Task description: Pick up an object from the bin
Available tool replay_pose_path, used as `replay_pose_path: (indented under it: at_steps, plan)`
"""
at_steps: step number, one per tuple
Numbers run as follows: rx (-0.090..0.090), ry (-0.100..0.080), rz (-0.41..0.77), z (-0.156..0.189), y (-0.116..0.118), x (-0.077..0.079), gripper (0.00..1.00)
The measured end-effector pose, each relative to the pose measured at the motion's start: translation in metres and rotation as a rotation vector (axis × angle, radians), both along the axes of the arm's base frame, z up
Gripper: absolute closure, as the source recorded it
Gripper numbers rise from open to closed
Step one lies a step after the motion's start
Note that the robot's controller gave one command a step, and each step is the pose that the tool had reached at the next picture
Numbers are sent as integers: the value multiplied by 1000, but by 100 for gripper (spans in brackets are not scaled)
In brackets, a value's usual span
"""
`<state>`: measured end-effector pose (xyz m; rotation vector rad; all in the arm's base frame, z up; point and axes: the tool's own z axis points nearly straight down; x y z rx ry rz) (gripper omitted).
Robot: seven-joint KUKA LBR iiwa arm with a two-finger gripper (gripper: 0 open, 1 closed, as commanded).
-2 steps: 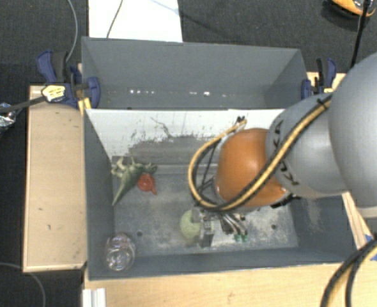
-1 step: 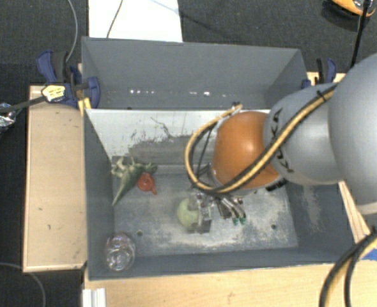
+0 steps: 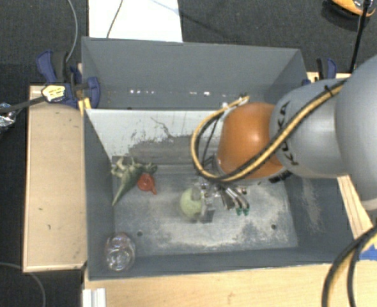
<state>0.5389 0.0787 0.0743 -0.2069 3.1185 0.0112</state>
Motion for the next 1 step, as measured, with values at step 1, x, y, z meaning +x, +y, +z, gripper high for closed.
replay_pose_path:
  at_steps: [1]
  plan:
    - [-6,7,4,153,-16,-1,100]
